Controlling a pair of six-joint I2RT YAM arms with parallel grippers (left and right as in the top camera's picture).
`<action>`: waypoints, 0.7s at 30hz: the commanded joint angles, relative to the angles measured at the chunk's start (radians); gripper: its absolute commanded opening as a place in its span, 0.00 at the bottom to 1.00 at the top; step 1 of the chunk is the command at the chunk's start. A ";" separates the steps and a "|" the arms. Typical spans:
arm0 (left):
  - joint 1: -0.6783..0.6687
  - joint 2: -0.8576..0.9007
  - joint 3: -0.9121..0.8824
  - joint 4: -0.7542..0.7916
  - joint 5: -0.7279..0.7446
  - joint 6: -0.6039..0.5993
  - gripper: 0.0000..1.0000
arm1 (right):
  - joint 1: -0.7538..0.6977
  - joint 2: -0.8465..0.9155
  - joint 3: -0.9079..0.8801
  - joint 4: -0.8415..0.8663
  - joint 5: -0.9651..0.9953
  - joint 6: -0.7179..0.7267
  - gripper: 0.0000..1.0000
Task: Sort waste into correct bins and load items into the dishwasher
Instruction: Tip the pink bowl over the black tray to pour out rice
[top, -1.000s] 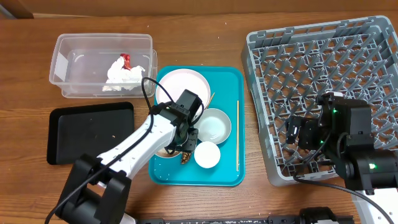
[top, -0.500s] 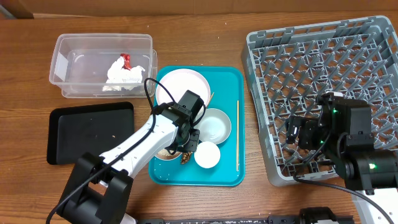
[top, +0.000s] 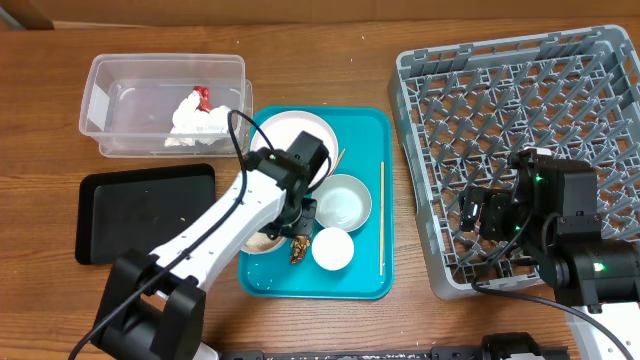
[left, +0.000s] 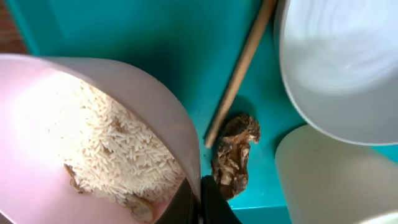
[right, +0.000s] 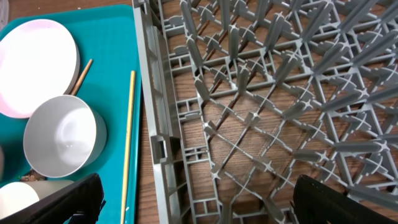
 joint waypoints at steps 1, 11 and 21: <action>0.039 -0.064 0.073 -0.034 -0.033 -0.018 0.04 | 0.004 -0.003 0.027 0.003 0.002 -0.003 1.00; 0.298 -0.220 0.078 -0.068 0.086 0.056 0.04 | 0.004 -0.003 0.027 0.003 0.002 -0.003 1.00; 0.715 -0.184 0.046 -0.047 0.676 0.488 0.04 | 0.004 -0.003 0.027 -0.007 0.002 -0.003 1.00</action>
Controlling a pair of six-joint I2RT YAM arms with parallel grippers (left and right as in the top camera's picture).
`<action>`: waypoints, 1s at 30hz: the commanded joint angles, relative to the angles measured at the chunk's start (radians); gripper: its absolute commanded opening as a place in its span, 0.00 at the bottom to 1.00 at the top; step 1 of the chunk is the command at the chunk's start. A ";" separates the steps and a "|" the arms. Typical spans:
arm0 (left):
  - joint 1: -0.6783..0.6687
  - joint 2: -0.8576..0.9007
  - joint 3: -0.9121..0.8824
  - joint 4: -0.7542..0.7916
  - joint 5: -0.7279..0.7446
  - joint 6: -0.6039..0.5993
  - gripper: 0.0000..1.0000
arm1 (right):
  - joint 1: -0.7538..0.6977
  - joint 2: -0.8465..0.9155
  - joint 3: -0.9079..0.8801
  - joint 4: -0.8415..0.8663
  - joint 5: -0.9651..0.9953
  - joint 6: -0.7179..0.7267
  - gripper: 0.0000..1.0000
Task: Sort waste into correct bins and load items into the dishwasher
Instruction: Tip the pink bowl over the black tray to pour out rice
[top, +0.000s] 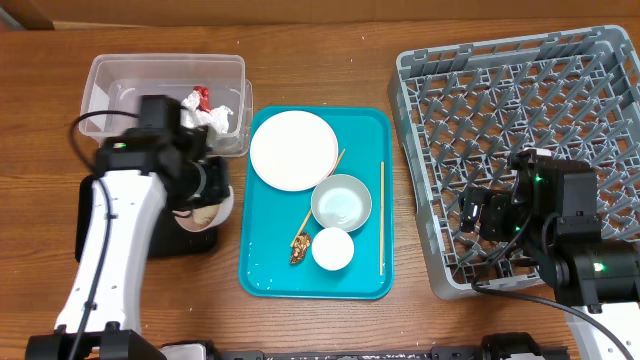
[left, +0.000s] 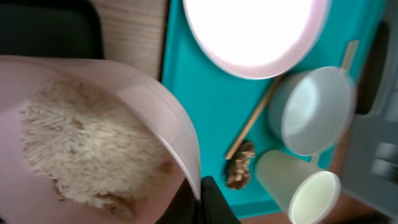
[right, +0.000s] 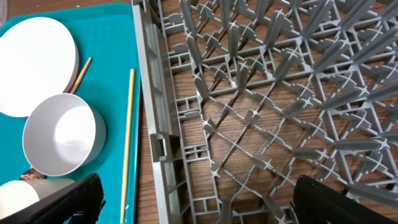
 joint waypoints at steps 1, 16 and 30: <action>0.141 0.027 -0.015 0.008 0.361 0.256 0.04 | 0.004 -0.003 0.027 0.002 0.002 -0.004 1.00; 0.513 0.288 -0.069 -0.029 0.851 0.503 0.04 | 0.004 -0.003 0.027 0.002 0.002 -0.004 1.00; 0.672 0.435 -0.069 -0.113 1.004 0.502 0.04 | 0.004 -0.003 0.027 0.001 0.002 -0.004 1.00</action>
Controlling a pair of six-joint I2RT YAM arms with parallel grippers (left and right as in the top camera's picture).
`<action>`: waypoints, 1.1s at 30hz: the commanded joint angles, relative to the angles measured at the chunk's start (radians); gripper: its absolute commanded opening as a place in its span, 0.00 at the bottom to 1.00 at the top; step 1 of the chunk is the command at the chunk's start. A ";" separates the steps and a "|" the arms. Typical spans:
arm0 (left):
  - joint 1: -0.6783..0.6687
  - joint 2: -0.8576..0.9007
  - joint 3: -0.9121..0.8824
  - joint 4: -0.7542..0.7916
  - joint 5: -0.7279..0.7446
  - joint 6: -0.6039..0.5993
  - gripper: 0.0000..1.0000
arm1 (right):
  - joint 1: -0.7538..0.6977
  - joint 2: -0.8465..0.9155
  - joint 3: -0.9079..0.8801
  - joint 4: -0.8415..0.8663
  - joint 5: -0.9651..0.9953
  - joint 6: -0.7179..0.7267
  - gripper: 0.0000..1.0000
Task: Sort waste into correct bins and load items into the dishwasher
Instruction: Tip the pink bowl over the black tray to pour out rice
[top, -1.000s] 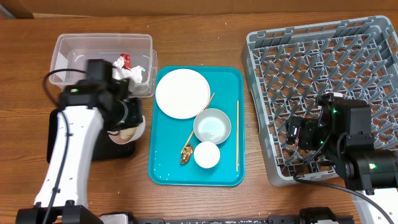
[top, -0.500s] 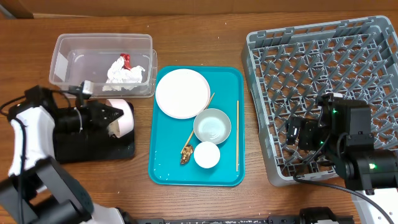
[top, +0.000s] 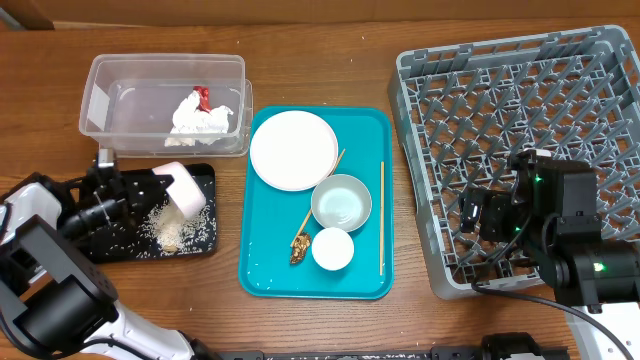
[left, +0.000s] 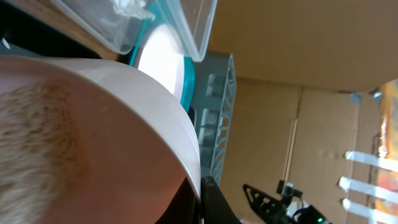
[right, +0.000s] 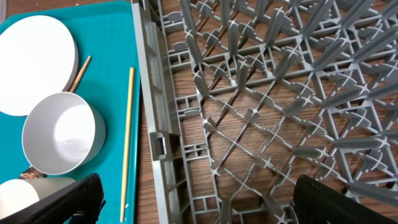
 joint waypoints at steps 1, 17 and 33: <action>0.026 0.003 -0.002 -0.011 0.085 0.029 0.04 | 0.004 -0.003 0.027 0.005 0.002 -0.004 1.00; 0.033 0.003 -0.002 -0.091 0.101 0.157 0.04 | 0.004 -0.003 0.027 0.002 0.002 -0.004 1.00; 0.037 0.001 -0.002 -0.089 0.119 0.172 0.04 | 0.004 -0.003 0.027 0.002 0.002 -0.004 1.00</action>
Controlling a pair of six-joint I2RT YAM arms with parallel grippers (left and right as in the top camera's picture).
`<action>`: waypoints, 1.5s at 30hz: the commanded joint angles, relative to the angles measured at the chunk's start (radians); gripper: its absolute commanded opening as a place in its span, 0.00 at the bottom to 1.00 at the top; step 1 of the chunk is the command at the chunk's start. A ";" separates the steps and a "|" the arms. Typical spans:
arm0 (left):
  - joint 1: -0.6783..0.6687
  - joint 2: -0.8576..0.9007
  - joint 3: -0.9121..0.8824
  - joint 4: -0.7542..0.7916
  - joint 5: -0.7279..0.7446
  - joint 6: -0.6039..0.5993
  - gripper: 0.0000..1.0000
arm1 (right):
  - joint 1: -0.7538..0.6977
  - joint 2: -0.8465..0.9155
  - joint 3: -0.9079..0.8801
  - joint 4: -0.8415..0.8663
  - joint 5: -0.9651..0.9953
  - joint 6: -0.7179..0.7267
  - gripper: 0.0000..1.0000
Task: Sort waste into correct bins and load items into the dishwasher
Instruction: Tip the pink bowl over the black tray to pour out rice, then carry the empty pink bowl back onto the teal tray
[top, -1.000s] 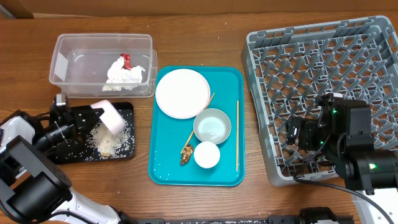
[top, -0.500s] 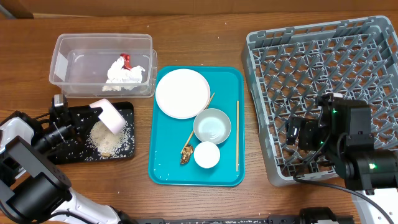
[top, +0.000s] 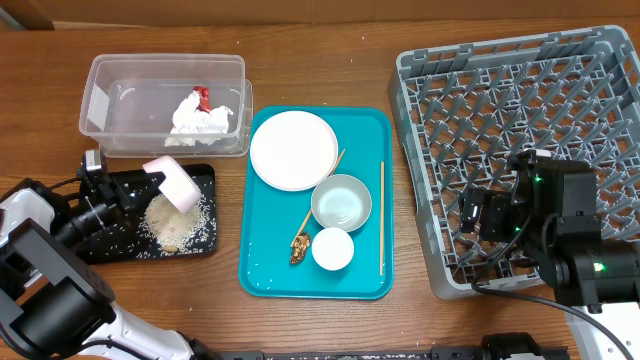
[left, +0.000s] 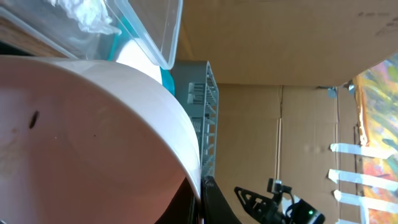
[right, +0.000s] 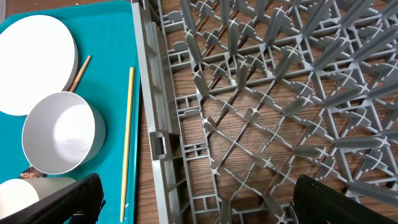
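Observation:
My left gripper (top: 148, 183) is shut on the rim of a pink bowl (top: 171, 183), held on its side over the black tray (top: 100, 238). In the left wrist view the bowl (left: 93, 143) is bare inside except for a few specks, with the jaws (left: 200, 200) pinching its rim. A heap of rice (top: 168, 220) lies on the tray under it. My right gripper (top: 487, 215) stands open over the front left corner of the grey dish rack (top: 520, 110), with nothing between its fingers (right: 62, 202).
A clear bin (top: 120, 105) behind the black tray holds crumpled tissue (top: 200, 118). The teal tray (top: 370, 135) carries a white plate (top: 293, 150), a white bowl (top: 341, 202), a cup (top: 332, 249), chopsticks (top: 381, 218) and a brown scrap (top: 299, 247).
The last rice has left the tipped bowl, whose inside now shows bare. The heap on the black tray is bigger. The bowl sits slightly further left. The right arm has not moved.
My left gripper was shut on the pink bowl of rice on the teal tray. Then it held the bowl at the black tray's right edge. Then the bowl was tipped with rice scattered on the tray, and now it is emptied there.

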 joint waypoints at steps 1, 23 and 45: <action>0.008 -0.001 -0.001 0.000 0.051 0.018 0.04 | 0.004 -0.003 0.027 0.003 0.002 -0.004 1.00; 0.000 -0.003 0.000 -0.052 0.057 0.084 0.04 | 0.004 -0.003 0.027 0.000 0.002 -0.004 1.00; -0.240 -0.010 0.001 -0.336 -0.109 0.428 0.04 | 0.004 -0.003 0.027 0.000 0.002 -0.004 1.00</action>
